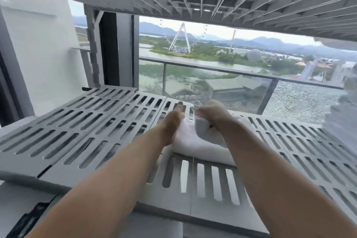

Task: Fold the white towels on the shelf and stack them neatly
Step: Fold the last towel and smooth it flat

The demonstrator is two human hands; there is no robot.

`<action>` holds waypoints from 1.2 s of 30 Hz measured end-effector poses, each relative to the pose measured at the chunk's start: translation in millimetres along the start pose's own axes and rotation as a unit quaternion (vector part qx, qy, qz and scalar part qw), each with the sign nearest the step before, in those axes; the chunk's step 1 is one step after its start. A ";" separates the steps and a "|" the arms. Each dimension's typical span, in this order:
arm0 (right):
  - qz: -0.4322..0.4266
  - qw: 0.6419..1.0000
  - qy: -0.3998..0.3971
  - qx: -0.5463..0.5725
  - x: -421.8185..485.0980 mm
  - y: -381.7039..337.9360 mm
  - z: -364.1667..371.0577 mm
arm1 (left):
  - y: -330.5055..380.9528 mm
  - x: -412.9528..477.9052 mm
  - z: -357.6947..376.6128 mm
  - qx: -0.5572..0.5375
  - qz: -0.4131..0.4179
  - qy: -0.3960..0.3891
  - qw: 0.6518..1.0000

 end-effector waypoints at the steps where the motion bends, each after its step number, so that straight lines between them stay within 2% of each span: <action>1: 0.004 1.000 -0.002 0.010 -2.8 -3.3 3.5 | -0.7 0.9 0.7 -0.017 -0.004 -0.011 1.000; 4: 0.011 0.999 -0.031 0.013 0.9 -5.5 11.2 | -1.9 3.4 1.5 -0.068 -0.013 -0.032 0.997; 6: 0.039 0.995 -0.064 0.073 2.2 0.1 19.2 | 2.9 1.2 0.8 -0.082 -0.012 -0.032 0.996; 9: 0.051 0.990 -0.068 0.111 0.5 4.0 27.3 | 8.1 8.3 -4.4 -0.076 -0.003 -0.038 0.996; 12: 0.081 0.974 -0.096 0.187 -5.9 1.6 35.9 | 7.2 13.2 -4.3 -0.100 -0.011 -0.074 0.992; 14: 0.072 0.970 -0.087 0.215 -10.7 0.6 36.3 | 6.2 16.0 -4.9 -0.133 -0.025 -0.084 0.987; 16: 0.036 0.967 -0.059 0.246 -17.7 1.5 38.1 | 11.5 23.7 -15.0 -0.121 -0.010 -0.049 0.991; 18: -0.025 0.974 -0.028 0.222 -27.4 1.2 41.4 | 26.6 31.8 -26.3 -0.072 0.042 -0.002 0.997; 20: -0.098 0.984 -0.011 0.150 -36.7 -3.0 44.7 | 41.9 38.5 -30.6 -0.013 0.097 0.018 0.995; 23: -0.187 0.980 -0.034 0.065 -49.3 -13.7 50.1 | 58.8 42.2 -22.6 0.082 0.167 -0.016 0.982; 25: -0.223 0.973 -0.051 0.035 -57.5 -16.3 53.0 | 62.4 45.5 -12.0 0.180 0.199 -0.047 0.962; 29: -0.311 0.949 -0.033 -0.041 -74.6 -18.8 61.1 | 47.2 56.9 14.4 0.403 0.189 -0.110 0.889; 31: -0.371 0.924 -0.016 -0.094 -84.2 -22.0 66.9 | 38.5 59.5 18.2 0.490 0.169 -0.106 0.848; 34: -0.425 0.892 -0.007 -0.155 -97.8 -25.6 72.8 | 35.0 59.5 13.1 0.526 0.166 -0.071 0.831; 36: -0.434 0.887 -0.002 -0.160 -104.0 -27.0 71.3 | 36.3 53.1 10.6 0.544 0.178 -0.055 0.818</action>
Point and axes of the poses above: each hand's wrist, its own x-axis towards the middle knuckle, its own z-axis out of the palm, y = z × x, the point moved 7 cm from there along x, towards the middle knuckle, and after that the axes turned 4 degrees about -x, right-handed, at the moved point
